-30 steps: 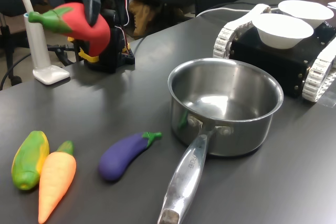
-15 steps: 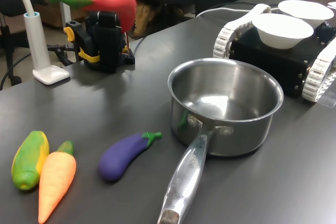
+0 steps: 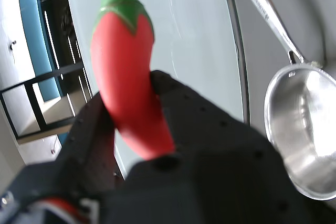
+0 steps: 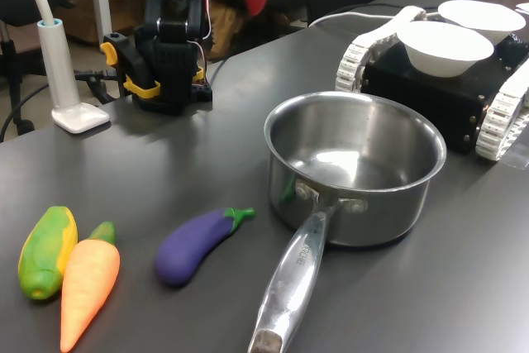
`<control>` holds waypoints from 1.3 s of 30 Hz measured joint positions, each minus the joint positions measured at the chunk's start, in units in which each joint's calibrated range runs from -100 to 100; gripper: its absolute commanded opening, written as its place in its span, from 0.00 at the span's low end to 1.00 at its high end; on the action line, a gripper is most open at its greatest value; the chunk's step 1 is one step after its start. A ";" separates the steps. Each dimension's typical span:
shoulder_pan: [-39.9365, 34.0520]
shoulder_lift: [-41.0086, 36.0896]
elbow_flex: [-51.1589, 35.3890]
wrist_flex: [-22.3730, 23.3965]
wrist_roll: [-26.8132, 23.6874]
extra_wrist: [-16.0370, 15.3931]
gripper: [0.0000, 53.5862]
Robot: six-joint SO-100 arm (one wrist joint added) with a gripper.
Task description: Pick up the chilli and place them in the pan
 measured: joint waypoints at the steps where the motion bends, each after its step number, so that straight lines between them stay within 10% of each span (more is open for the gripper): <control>1: -1.43 -0.34 0.00 0.00 -0.24 0.00 0.00; 19: -26.29 -3.11 11.22 -2.55 -1.51 10.84 0.00; 39: -45.10 -7.58 29.14 -8.41 -3.03 16.16 0.00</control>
